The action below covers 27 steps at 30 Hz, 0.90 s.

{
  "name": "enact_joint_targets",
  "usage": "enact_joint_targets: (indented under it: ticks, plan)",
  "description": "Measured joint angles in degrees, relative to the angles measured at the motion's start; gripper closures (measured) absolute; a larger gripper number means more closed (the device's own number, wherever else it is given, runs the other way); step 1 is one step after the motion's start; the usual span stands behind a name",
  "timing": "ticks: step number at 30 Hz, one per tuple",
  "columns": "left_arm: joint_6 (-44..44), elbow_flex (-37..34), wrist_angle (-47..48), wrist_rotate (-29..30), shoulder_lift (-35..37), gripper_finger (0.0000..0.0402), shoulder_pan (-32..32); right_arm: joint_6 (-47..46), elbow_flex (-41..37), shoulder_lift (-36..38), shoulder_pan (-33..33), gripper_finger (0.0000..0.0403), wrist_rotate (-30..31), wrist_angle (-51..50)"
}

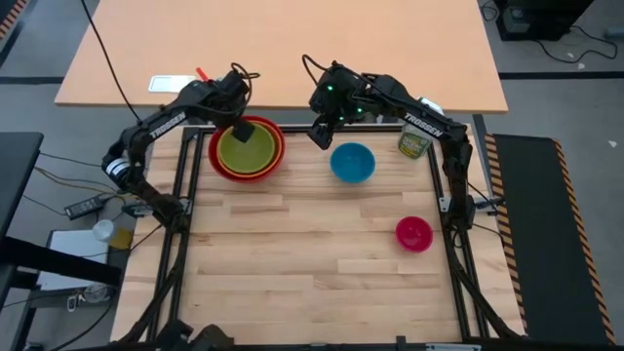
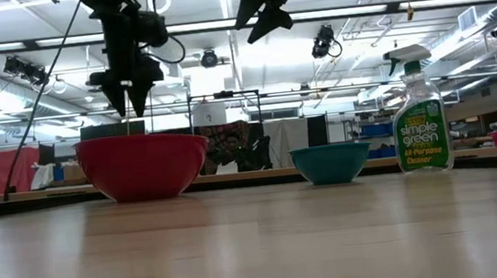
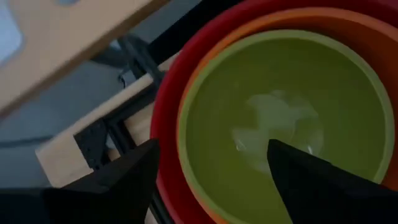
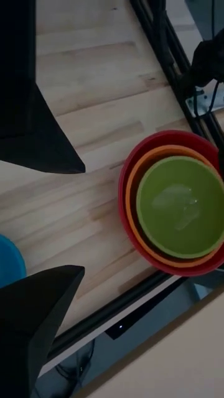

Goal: Nest bowls inside each other
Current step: Stack the blue bowl on top of the green bowl

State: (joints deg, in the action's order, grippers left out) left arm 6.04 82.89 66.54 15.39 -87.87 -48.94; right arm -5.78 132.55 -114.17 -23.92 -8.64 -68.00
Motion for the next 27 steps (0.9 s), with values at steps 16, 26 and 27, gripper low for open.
enact_joint_targets:
  ticks: [16,26,27]
  plan:
    - [-4.08,-0.09,-8.22,-9.74,-1.76,0.0100,6.97,2.89,-0.84,0.02,-1.01,0.0146,0.30,-6.03]
    - [-0.18,-8.03,-26.03,-13.52,3.77,0.0100,18.16,2.54,-18.55,9.76,-3.69,0.0167,1.70,-3.78]
    - [1.64,-9.42,-27.99,-14.12,3.87,0.0100,19.36,1.77,-22.04,11.96,-3.77,0.0168,1.70,-1.86]
